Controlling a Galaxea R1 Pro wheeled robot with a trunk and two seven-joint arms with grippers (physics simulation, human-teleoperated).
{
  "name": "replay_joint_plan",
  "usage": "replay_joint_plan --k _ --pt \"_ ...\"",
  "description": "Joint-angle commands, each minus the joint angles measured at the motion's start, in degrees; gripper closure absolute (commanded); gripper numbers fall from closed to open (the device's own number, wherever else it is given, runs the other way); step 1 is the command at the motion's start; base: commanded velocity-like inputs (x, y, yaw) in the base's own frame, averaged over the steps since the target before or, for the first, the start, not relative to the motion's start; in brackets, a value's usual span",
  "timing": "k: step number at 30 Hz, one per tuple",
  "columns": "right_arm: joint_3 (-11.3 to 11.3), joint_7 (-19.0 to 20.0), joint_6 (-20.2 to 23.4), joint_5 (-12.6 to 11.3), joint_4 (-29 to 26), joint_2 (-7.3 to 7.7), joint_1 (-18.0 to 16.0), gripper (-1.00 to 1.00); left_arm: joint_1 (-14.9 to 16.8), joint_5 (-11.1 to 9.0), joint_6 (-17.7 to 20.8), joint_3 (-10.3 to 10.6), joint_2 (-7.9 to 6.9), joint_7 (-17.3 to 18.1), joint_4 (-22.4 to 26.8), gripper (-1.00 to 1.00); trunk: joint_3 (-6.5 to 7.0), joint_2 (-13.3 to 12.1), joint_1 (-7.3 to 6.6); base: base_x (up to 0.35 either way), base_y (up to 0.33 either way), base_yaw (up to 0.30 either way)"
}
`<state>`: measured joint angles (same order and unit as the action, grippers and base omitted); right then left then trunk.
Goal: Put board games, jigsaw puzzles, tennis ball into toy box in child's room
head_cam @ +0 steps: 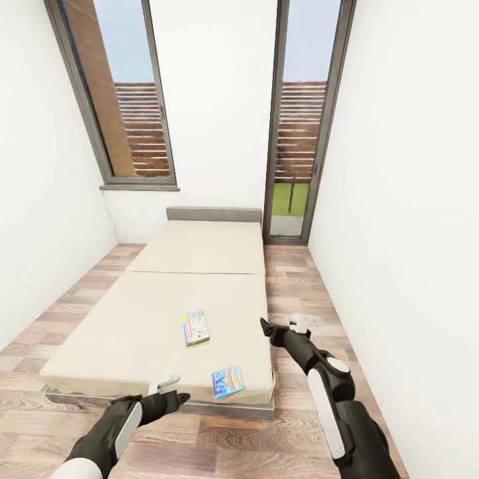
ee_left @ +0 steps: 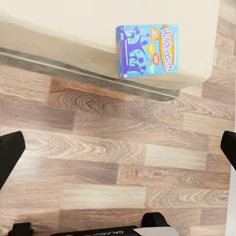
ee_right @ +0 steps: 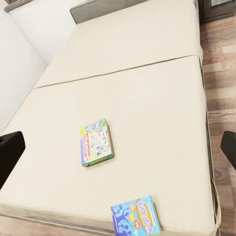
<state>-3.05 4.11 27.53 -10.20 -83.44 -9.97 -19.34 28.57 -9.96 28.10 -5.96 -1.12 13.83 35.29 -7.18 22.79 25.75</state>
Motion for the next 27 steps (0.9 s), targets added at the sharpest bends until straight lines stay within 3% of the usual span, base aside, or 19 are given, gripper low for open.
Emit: replay_joint_plan --k 1,4,8,14,15,19,23,27 --pt "0.1 0.1 0.3 -0.2 -0.6 -0.03 0.2 -1.00 0.7 -0.5 -0.9 -0.2 -0.08 -0.7 -1.9 -1.00 -0.13 0.1 0.04 0.000 0.000 0.000" --pt "0.1 0.1 0.4 -0.2 -1.3 -0.03 0.6 -1.00 1.7 -0.8 -2.7 -0.3 -0.38 -1.0 -5.1 -1.00 -0.13 0.1 0.04 0.000 0.000 0.000" --pt "0.0 0.1 0.5 -0.2 -1.7 -0.03 0.7 -1.00 2.0 -1.3 -3.2 -0.5 -0.68 2.0 -6.2 -1.00 -0.13 0.1 0.04 0.000 0.000 0.000" --pt "-0.1 0.1 0.7 -0.2 -2.3 -0.03 0.9 -1.00 2.2 -2.1 -3.0 -0.9 -2.50 17.8 -6.8 -1.00 -0.13 0.1 0.04 0.000 0.000 0.000" --pt "-0.1 0.1 0.7 -0.2 -2.3 -0.03 0.9 -1.00 2.2 -2.3 -2.8 -1.2 -3.03 22.5 -6.8 -1.00 -0.13 0.1 0.04 0.000 0.000 0.000" --pt "-0.1 0.1 0.7 -0.2 -2.4 -0.03 1.0 -1.00 2.2 -2.9 -1.8 -2.9 -3.79 32.9 -6.9 -1.00 -0.13 0.1 0.04 0.000 0.000 0.000" --pt "-0.1 0.1 0.7 -0.2 -2.4 -0.03 1.0 -1.00 2.2 -3.1 0.9 -5.2 -4.06 37.9 -6.8 -1.00 -0.13 0.1 0.04 0.000 0.000 0.000" --pt "-0.2 0.1 0.7 -0.2 -2.4 -0.03 1.0 -1.00 2.2 -3.2 2.2 -6.0 -4.14 39.0 -6.8 -1.00 -0.13 0.1 0.04 0.000 0.000 0.000"
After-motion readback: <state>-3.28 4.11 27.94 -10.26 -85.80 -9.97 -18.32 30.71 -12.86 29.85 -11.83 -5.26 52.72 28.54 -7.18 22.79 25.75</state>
